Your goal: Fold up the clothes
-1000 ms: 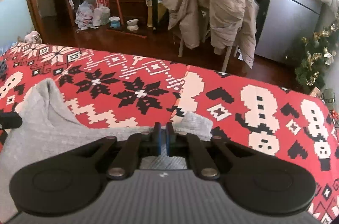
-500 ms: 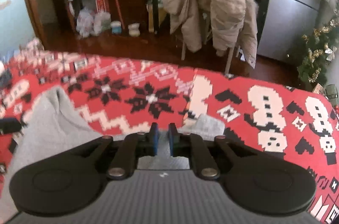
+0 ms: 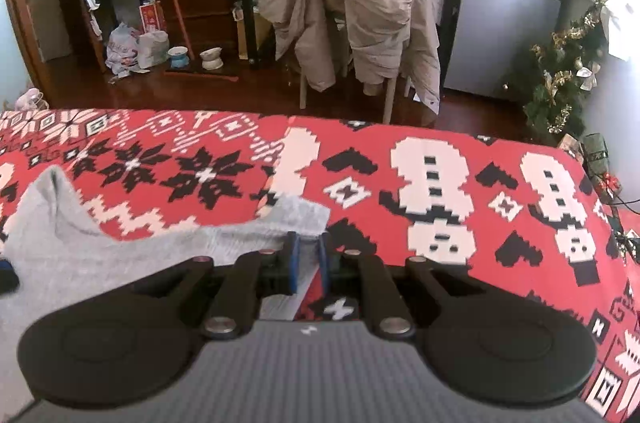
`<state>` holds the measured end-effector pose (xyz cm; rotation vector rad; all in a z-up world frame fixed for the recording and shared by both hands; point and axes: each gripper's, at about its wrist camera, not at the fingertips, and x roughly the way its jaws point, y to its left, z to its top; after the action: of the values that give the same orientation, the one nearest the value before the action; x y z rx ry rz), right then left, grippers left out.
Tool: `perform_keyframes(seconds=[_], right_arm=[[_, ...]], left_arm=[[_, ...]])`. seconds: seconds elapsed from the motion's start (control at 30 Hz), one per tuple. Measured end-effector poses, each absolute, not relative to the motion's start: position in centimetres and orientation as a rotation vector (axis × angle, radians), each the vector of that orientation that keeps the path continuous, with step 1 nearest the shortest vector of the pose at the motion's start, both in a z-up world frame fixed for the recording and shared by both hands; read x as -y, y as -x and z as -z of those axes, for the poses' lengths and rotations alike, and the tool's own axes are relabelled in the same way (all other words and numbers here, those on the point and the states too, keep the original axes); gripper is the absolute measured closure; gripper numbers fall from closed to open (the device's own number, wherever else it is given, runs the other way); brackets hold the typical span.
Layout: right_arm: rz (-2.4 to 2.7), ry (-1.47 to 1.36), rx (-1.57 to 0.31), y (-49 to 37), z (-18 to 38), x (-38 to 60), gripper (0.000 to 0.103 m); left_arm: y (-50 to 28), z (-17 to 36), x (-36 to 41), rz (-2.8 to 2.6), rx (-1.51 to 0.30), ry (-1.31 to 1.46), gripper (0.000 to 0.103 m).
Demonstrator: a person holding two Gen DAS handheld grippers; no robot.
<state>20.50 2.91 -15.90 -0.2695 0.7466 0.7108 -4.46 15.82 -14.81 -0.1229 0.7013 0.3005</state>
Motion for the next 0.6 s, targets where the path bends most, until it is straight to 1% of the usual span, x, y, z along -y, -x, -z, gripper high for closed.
perform_keyframes(seconds=[0.13,0.37,0.47,0.6], right_arm=[[-0.735,0.24,-0.735,-19.2,14.6,-2.1,0.091],[-0.858,0.301,-0.722,-12.5,14.4,-2.2,0.091],[-0.856,0.322,-0.733,-12.0,15.7,-2.8,0.093],[-0.833,0.289,-0.728,-13.1,15.2,-3.5,0.094]], left_arm=[[5.2,13.9,-16.2,-0.3,-0.687,0.158,0.091],[6.4,13.3,-14.1,-0.25,-0.679,0.113,0.091],[6.7,13.8,-13.5,-0.251,-0.695,0.105,0.091],[7.0,13.8,-13.6,-0.261,-0.7,0.129,0.091]])
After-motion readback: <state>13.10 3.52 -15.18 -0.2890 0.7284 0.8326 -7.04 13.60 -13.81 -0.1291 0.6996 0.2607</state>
